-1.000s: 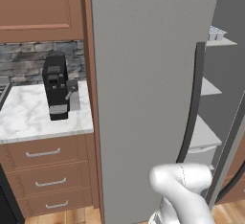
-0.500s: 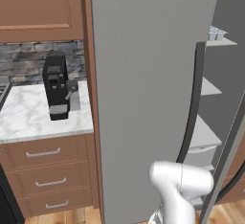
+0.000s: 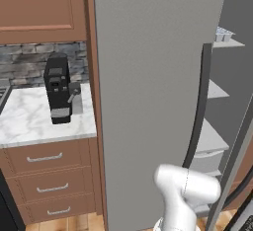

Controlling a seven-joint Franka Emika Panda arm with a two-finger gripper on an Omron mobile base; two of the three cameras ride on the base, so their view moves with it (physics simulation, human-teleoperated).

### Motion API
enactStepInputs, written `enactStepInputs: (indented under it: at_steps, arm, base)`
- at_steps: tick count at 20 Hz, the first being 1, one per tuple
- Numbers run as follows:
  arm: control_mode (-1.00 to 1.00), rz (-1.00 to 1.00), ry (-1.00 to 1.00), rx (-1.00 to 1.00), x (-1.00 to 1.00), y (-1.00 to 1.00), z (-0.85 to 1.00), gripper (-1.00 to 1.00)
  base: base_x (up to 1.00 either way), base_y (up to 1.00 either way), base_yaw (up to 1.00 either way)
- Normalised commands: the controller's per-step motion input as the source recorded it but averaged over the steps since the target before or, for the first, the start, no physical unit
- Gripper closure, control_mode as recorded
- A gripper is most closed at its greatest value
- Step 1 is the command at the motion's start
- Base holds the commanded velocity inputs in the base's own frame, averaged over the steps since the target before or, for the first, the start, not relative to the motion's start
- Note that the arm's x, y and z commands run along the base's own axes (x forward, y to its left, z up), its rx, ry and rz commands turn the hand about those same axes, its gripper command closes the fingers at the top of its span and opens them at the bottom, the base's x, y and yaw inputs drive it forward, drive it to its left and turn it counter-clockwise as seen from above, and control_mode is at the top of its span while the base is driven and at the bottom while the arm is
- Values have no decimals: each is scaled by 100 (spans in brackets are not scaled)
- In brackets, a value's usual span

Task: Open the freezer door, pick up the ice cube tray from the freezer, and place it on the dining counter.

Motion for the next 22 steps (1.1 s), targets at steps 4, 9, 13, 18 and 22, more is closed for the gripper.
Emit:
enactStepInputs:
  at_steps: [4,9,13,18,22]
  arm:
    - [-100,-31,1,-17,3,100,29,-100]
    - [-100,-31,1,-17,11,100,17,-100]
    - [-100,-24,0,-14,36,96,2,-100]
    - [-100,-23,-15,20,27,22,-12,-100]
    - [-100,-20,-20,42,29,-18,-2,-100]
  base:
    - [0,0,0]
    - [0,0,0]
    - [0,0,0]
    - [0,0,0]
    - [0,0,0]
